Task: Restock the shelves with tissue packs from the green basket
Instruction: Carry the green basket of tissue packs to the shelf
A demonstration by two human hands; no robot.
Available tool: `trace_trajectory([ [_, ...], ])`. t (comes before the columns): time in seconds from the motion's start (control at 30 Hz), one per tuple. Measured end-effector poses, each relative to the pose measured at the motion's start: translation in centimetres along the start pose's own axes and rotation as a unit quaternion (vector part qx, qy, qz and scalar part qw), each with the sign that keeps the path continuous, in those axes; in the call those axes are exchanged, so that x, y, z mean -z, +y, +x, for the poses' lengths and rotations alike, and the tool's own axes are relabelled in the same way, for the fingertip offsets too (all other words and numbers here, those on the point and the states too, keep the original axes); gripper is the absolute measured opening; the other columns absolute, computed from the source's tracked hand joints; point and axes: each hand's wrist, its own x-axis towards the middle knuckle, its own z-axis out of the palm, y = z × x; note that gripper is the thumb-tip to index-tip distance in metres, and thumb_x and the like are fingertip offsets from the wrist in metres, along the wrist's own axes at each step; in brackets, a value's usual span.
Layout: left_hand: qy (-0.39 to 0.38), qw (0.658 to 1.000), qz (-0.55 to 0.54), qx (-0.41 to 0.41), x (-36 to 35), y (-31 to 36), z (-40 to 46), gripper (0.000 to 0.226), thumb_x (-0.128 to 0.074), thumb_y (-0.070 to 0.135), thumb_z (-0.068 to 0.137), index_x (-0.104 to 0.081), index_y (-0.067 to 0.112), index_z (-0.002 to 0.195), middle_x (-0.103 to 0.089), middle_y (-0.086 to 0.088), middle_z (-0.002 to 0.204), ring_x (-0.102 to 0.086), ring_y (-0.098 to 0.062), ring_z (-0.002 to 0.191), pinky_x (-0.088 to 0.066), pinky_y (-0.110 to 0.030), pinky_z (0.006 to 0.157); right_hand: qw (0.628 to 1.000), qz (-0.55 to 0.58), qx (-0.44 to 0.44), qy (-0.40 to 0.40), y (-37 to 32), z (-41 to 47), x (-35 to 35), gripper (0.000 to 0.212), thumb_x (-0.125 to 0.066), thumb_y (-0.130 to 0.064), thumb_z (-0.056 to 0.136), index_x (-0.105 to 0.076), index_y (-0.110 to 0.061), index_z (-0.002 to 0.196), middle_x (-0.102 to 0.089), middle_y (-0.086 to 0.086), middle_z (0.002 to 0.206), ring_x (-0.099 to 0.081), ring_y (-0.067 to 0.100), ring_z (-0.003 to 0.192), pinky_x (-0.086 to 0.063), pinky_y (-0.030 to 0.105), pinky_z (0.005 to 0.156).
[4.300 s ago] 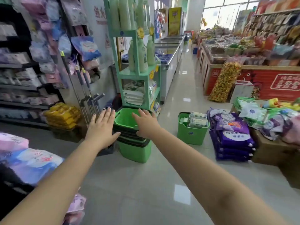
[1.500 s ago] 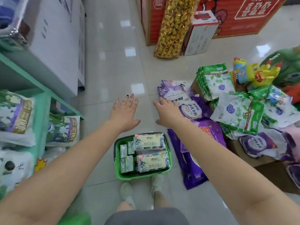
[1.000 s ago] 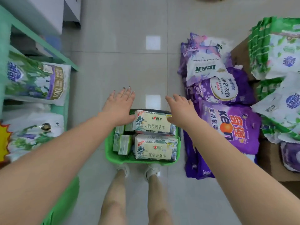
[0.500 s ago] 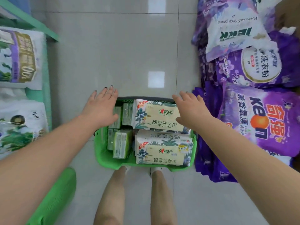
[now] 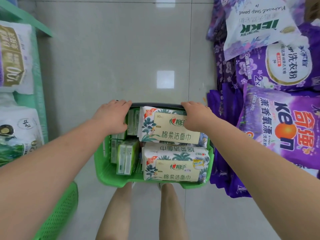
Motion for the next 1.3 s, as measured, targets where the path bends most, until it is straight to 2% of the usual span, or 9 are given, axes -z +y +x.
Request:
trace_trajectory([
  [0.3, 0.016, 1.0, 0.022, -0.015, 0.4, -0.4, 0.7, 0.074, -0.057, 0.02, 0.077, -0.024, 0.017, 0.143, -0.044, -0.005, 0.13, -0.042, -0.027, 0.117, -0.04, -0.038, 0.09, 1.0, 0.013, 0.001, 0.017, 0.1, 0.8, -0.5, 0.059, -0.049, -0.012, 0.083, -0.033, -0.014, 0.14, -0.046, 0.009, 0.132, -0.041, 0.03, 0.122, -0.035, 0.043, 0.103],
  [0.43, 0.023, 0.999, 0.036, -0.013, -0.1, -0.3, 1.1, 0.072, -0.059, 0.028, 0.078, -0.028, 0.018, 0.142, -0.046, -0.006, 0.129, -0.041, -0.027, 0.119, -0.034, -0.04, 0.1, 1.0, 0.016, -0.014, 0.003, -0.2, 1.4, -0.6, 0.052, -0.051, -0.015, 0.081, -0.04, -0.015, 0.133, -0.051, 0.007, 0.127, -0.046, 0.029, 0.117, -0.033, 0.05, 0.107],
  [0.57, 0.032, 0.999, -0.023, 0.008, -0.9, 0.0, 1.2, 0.068, -0.063, 0.024, 0.077, -0.032, 0.014, 0.138, -0.049, -0.008, 0.131, -0.044, -0.028, 0.122, -0.026, -0.044, 0.109, 0.999, 0.027, -0.02, 0.018, -0.1, 1.6, -0.4, 0.045, -0.052, -0.014, 0.08, -0.046, -0.014, 0.125, -0.054, 0.007, 0.119, -0.05, 0.028, 0.108, -0.037, 0.048, 0.101],
  [0.73, 0.122, 0.99, -0.05, 0.042, -1.1, 1.2, 0.2, 0.045, -0.06, 0.016, 0.079, -0.044, 0.008, 0.119, -0.054, -0.012, 0.113, -0.05, -0.031, 0.104, -0.04, -0.04, 0.088, 0.997, -0.004, -0.003, 0.082, 0.0, 0.7, -0.7, 0.044, -0.051, -0.016, 0.081, -0.047, -0.014, 0.125, -0.052, 0.008, 0.119, -0.048, 0.029, 0.111, -0.034, 0.044, 0.1],
  [0.83, 0.17, 0.98, -0.087, 0.051, -0.6, 1.4, -1.1, 0.029, -0.059, 0.017, 0.082, -0.049, 0.01, 0.108, -0.055, -0.008, 0.1, -0.05, -0.028, 0.088, -0.039, -0.036, 0.075, 0.994, 0.001, 0.022, 0.107, -0.1, -0.7, -0.8, 0.032, -0.055, -0.026, 0.083, -0.051, -0.015, 0.113, -0.053, 0.005, 0.1, -0.05, 0.027, 0.098, -0.036, 0.037, 0.088],
  [0.93, 0.133, 0.987, -0.087, 0.029, 0.0, 1.6, -3.1, 0.015, -0.055, 0.02, 0.085, -0.052, 0.014, 0.098, -0.054, -0.004, 0.084, -0.049, -0.026, 0.076, -0.035, -0.031, 0.064, 0.995, -0.011, 0.039, 0.094, -0.3, -2.7, -0.8, 0.016, -0.054, -0.03, 0.084, -0.048, -0.015, 0.086, -0.045, -0.003, 0.068, -0.048, 0.024, 0.075, -0.034, 0.029, 0.065],
  [1.03, 0.083, 0.994, -0.065, 0.001, 0.2, 1.8, -5.3, 0.006, -0.057, 0.023, 0.083, -0.053, 0.018, 0.084, -0.049, 0.002, 0.071, -0.049, -0.024, 0.072, -0.037, -0.029, 0.059, 0.994, -0.068, 0.048, 0.071, -0.6, -4.8, -1.3, 0.017, -0.054, -0.029, 0.084, -0.051, -0.016, 0.073, -0.042, -0.003, 0.06, -0.045, 0.019, 0.059, -0.03, 0.024, 0.047],
  [1.13, 0.048, 0.997, -0.052, -0.035, -0.5, 2.7, -7.9, 0.01, -0.055, 0.023, 0.083, -0.05, 0.022, 0.075, -0.044, 0.004, 0.062, -0.049, -0.024, 0.067, -0.035, -0.027, 0.055, 0.993, -0.101, 0.052, 0.039, -1.1, -7.8, -2.6, 0.026, -0.054, -0.026, 0.082, -0.044, -0.017, 0.059, -0.041, -0.001, 0.058, -0.043, 0.018, 0.052, -0.031, 0.022, 0.045],
  [1.3, 0.081, 0.994, -0.044, -0.064, -2.2, 3.6, -10.8, 0.007, -0.056, 0.021, 0.084, -0.052, 0.018, 0.079, -0.046, 0.001, 0.064, -0.046, -0.024, 0.066, -0.027, -0.027, 0.051, 0.992, -0.103, 0.036, 0.065, -1.3, -11.5, -5.3, 0.01, -0.054, -0.025, 0.081, -0.051, -0.017, 0.076, -0.042, -0.002, 0.059, -0.044, 0.018, 0.055, -0.029, 0.021, 0.045],
])
